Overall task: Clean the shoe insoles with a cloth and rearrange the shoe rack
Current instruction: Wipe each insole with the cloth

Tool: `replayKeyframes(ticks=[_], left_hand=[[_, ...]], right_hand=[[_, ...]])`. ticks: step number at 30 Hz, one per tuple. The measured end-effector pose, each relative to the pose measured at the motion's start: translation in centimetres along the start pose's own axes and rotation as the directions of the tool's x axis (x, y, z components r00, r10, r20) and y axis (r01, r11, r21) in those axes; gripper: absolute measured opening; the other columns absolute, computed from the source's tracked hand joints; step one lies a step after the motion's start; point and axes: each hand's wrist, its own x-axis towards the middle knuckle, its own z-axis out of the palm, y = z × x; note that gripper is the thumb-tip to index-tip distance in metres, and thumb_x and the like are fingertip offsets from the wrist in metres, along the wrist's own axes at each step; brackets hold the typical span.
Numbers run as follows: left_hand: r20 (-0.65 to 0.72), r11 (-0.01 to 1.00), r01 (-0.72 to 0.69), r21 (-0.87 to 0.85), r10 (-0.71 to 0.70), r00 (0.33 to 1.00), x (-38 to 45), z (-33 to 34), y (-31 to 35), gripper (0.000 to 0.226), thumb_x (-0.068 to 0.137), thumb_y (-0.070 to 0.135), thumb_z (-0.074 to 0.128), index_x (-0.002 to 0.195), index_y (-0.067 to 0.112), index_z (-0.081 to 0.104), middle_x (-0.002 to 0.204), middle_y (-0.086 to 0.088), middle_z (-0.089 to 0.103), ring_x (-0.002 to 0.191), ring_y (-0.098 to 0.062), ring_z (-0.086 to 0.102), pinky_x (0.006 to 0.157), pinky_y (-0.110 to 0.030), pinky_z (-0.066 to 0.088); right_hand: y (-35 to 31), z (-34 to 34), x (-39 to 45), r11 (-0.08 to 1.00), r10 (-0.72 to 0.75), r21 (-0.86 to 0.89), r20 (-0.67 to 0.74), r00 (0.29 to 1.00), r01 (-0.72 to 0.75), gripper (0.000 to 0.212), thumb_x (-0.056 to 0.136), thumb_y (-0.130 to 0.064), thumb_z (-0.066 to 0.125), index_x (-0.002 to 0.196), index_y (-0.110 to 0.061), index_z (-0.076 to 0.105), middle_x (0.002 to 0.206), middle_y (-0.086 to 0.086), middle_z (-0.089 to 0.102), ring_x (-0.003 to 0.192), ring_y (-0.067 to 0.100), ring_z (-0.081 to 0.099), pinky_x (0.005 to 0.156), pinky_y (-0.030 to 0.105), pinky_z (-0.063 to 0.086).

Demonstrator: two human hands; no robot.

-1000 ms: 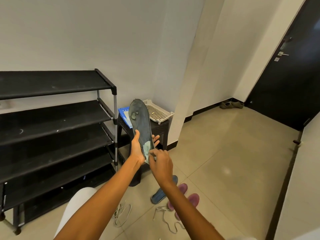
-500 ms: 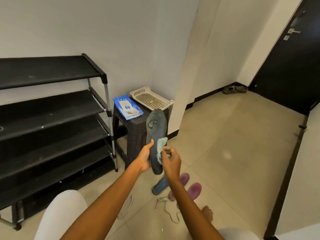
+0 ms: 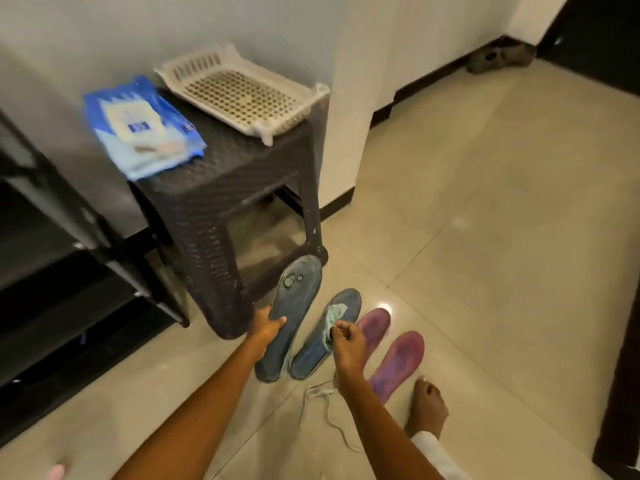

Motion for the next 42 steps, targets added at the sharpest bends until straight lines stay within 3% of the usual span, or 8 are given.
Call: replayKeyframes(ticks=[5,13,17,21,28,34,37,42], left_hand=[[0.031,0.976,-0.008,0.217,0.001,1.0,10.4,4.2,-6.3,0.047,0.09,0.011,0.061,0.132,-0.005,0.049,0.133,-0.023,0.052,0.122,-0.038,0.05,0.1,-0.041,0.041],[-0.056,0.948,-0.045,0.314,0.066,0.996,14.8,7.3,-10.5,0.052,0.087,0.016,0.066,0.132,-0.003,0.046,0.13,-0.023,0.054,0.121,-0.037,0.05,0.099,-0.043,0.043],[-0.205,0.826,-0.07,0.559,0.219,0.954,12.3,8.7,-9.3,0.072,0.087,0.023,0.066,0.145,0.005,0.027,0.139,-0.02,0.039,0.127,-0.035,0.036,0.103,-0.044,0.034],[-0.01,0.63,-0.296,0.717,0.435,0.9,10.4,12.1,-7.4,0.068,0.093,0.033,0.054,0.149,0.013,0.019,0.147,-0.011,0.034,0.134,-0.025,0.034,0.107,-0.037,0.03],[0.059,0.583,-0.229,0.779,0.295,0.954,11.9,19.3,-4.9,0.077,0.088,0.035,0.059,0.146,0.006,0.018,0.138,-0.018,0.037,0.125,-0.031,0.04,0.102,-0.037,0.031],[0.031,0.876,-0.146,0.459,0.148,0.988,11.6,17.3,-4.4,0.046,0.086,0.018,0.066,0.124,0.004,0.046,0.121,-0.021,0.054,0.108,-0.036,0.055,0.083,-0.039,0.046],[0.052,0.97,-0.147,0.196,0.139,0.989,8.5,14.5,-2.5,0.037,0.087,0.006,0.063,0.121,-0.003,0.052,0.121,-0.022,0.058,0.111,-0.034,0.057,0.088,-0.035,0.046],[0.073,0.966,-0.123,-0.228,0.143,0.987,-0.3,6.4,3.8,0.039,0.089,0.001,0.059,0.126,-0.002,0.051,0.121,-0.016,0.06,0.111,-0.031,0.058,0.094,-0.038,0.048]], right_hand=[[8.2,0.7,8.6,0.996,0.089,0.015,-0.016,0.996,-0.089,0.011,0.088,-0.003,0.058,0.092,-0.011,0.064,0.089,0.003,0.065,0.089,0.023,0.063,0.083,0.036,0.053],[13.2,2.8,10.2,0.998,0.016,0.053,0.013,1.0,-0.017,0.011,0.092,-0.004,0.054,0.099,-0.01,0.061,0.09,-0.005,0.061,0.082,0.009,0.058,0.065,0.014,0.05],[12.5,2.4,9.9,0.996,0.02,0.09,0.022,1.0,-0.021,0.011,0.092,-0.003,0.053,0.098,-0.01,0.059,0.088,-0.004,0.061,0.078,0.006,0.057,0.061,0.009,0.048],[11.3,1.4,11.0,0.99,0.027,0.142,-0.032,0.999,-0.022,0.015,0.091,-0.002,0.055,0.091,-0.016,0.061,0.087,-0.003,0.062,0.082,0.012,0.059,0.07,0.018,0.051],[11.6,-0.3,14.6,0.99,-0.038,0.135,-0.108,0.993,0.052,0.013,0.09,0.001,0.053,0.095,-0.009,0.059,0.082,-0.005,0.059,0.076,0.005,0.055,0.065,0.007,0.046],[10.6,-2.2,13.2,0.994,-0.076,0.076,-0.06,0.995,0.08,0.012,0.091,-0.002,0.053,0.096,-0.011,0.06,0.083,-0.006,0.059,0.076,0.003,0.055,0.064,0.007,0.046],[6.9,-2.7,10.7,0.994,-0.096,0.059,-0.017,0.995,0.097,0.014,0.092,-0.002,0.051,0.103,-0.004,0.06,0.084,-0.006,0.058,0.078,0.004,0.056,0.068,0.009,0.048],[-3.2,-2.8,4.1,0.979,-0.202,0.031,0.016,0.979,0.201,0.014,0.093,-0.008,0.052,0.103,-0.012,0.059,0.091,0.0,0.063,0.083,0.012,0.06,0.068,0.013,0.049]])
